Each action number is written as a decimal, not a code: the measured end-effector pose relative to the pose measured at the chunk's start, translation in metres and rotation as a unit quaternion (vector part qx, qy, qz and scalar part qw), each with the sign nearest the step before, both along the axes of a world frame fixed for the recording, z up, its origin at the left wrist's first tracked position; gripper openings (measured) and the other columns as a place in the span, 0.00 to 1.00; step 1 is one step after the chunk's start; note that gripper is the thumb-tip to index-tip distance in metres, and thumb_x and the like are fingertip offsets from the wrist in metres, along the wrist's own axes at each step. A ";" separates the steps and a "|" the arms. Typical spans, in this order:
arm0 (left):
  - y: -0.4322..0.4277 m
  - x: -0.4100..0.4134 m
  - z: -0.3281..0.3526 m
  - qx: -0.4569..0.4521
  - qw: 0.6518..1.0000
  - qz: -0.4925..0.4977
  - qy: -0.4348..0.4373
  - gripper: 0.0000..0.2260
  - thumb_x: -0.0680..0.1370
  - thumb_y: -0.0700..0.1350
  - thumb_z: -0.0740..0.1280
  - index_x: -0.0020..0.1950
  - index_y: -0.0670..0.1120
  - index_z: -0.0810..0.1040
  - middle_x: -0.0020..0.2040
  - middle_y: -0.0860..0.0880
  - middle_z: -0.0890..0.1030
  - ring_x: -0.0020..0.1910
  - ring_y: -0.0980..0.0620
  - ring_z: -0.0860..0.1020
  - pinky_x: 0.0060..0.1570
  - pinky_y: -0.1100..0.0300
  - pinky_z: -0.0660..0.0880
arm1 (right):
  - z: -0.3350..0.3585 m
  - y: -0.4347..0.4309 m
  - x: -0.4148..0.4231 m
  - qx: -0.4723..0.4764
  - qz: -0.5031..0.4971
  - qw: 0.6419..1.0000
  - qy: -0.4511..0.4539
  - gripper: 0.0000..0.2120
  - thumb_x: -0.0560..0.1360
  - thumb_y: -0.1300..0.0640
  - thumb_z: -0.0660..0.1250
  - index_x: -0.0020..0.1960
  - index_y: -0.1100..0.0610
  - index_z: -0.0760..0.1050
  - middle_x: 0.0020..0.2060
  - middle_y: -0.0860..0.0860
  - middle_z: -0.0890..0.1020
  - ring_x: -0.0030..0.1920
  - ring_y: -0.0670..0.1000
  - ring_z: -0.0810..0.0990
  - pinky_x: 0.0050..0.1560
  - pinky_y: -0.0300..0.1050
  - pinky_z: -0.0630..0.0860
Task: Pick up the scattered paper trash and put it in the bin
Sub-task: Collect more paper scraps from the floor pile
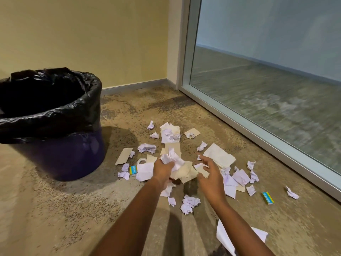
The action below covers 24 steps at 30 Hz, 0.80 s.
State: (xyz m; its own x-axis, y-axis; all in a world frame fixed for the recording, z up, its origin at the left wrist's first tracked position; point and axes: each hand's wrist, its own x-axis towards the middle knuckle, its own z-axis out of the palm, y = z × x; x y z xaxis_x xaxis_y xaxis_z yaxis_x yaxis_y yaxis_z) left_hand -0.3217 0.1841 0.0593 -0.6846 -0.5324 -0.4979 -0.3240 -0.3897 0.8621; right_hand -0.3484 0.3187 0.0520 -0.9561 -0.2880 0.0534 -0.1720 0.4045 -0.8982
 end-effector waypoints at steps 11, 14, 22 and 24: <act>-0.075 0.006 0.110 -0.120 0.988 0.028 0.092 0.17 0.79 0.36 0.61 0.69 0.39 0.68 0.57 0.41 0.77 0.47 0.47 0.76 0.37 0.60 0.75 | -0.069 0.017 0.036 0.455 0.127 0.881 -0.016 0.22 0.79 0.44 0.48 0.72 0.40 0.52 0.75 0.50 0.52 0.76 0.57 0.43 0.72 0.57 0.55; -0.104 0.014 0.148 -0.164 0.975 0.060 0.137 0.18 0.79 0.37 0.62 0.70 0.41 0.67 0.63 0.40 0.76 0.43 0.50 0.77 0.26 0.66 0.76 | -0.071 0.019 0.037 0.462 0.120 0.879 0.007 0.24 0.76 0.40 0.41 0.72 0.40 0.51 0.75 0.48 0.53 0.76 0.55 0.45 0.71 0.55 0.57; -0.174 0.054 0.210 -0.436 0.863 0.248 0.052 0.15 0.80 0.41 0.61 0.66 0.40 0.69 0.63 0.42 0.76 0.62 0.46 0.75 0.59 0.57 0.72 | -0.076 0.021 0.041 0.455 0.086 0.885 0.036 0.24 0.73 0.40 0.42 0.62 0.43 0.68 0.60 0.55 0.79 0.63 0.61 0.75 0.52 0.61 0.75; -0.190 0.066 0.208 -0.466 0.844 0.264 0.004 0.14 0.80 0.41 0.60 0.66 0.41 0.69 0.64 0.41 0.75 0.62 0.45 0.75 0.59 0.58 0.72 | -0.081 0.020 0.044 0.460 0.086 0.882 0.059 0.22 0.75 0.41 0.43 0.57 0.44 0.72 0.53 0.56 0.83 0.57 0.63 0.80 0.46 0.62 0.77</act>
State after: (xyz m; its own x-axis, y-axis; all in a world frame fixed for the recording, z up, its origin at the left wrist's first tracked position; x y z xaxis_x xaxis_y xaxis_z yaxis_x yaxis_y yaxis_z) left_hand -0.2561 -0.0057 0.2673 -0.2313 -0.9223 0.3095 -0.3109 0.3716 0.8748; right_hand -0.3046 0.3388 -0.0289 -0.8974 -0.4018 -0.1822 -0.3725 0.9114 -0.1752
